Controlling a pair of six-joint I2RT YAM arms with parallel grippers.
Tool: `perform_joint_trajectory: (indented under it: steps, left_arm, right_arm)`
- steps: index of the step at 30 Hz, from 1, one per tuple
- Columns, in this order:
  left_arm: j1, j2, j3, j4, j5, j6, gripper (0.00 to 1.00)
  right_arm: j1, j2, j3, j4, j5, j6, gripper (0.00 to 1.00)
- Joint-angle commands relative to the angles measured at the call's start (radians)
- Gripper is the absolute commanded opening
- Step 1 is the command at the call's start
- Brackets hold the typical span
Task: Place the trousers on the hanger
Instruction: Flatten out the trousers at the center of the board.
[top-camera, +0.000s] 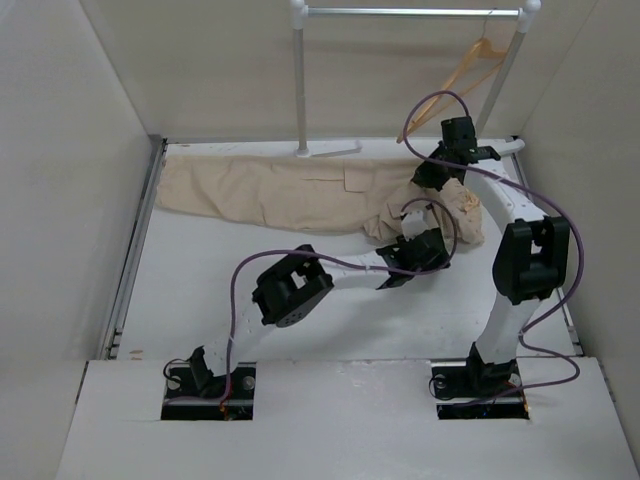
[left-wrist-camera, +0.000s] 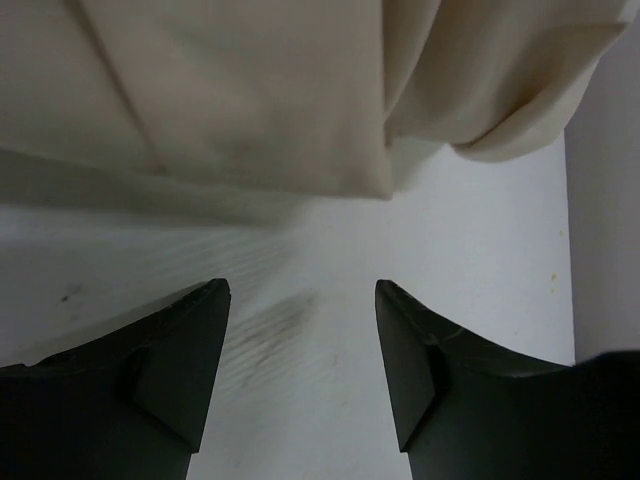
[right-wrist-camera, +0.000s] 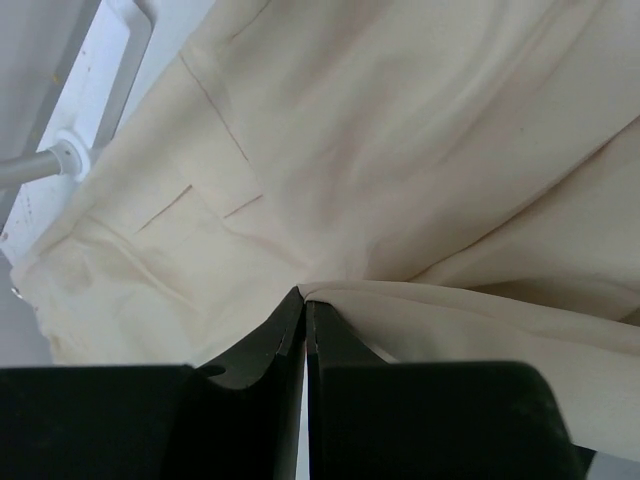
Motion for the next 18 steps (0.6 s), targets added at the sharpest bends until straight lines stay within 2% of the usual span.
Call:
perform_joint_trajectory:
  steps: [1,6,11,18]
  left_arm:
    - [-0.024,0.056,0.141,-0.036,-0.183,-0.045,0.57]
    - [-0.033,0.137,0.243,-0.048,-0.274,-0.120,0.56]
    - [-0.010,0.180,0.318,-0.138,-0.360,-0.197,0.49]
    - [-0.023,0.156,0.261,-0.002,-0.341,-0.243,0.43]
  right_arm:
    - [-0.019,-0.051,0.034,0.042,-0.085,0.003,0.09]
    - [-0.048,-0.085,0.002,0.048,-0.124,0.016,0.09]
    - [-0.060,-0.111,-0.006,0.054,-0.145,0.017,0.09]
    - [-0.060,-0.120,-0.037,0.059,-0.164,0.011,0.09]
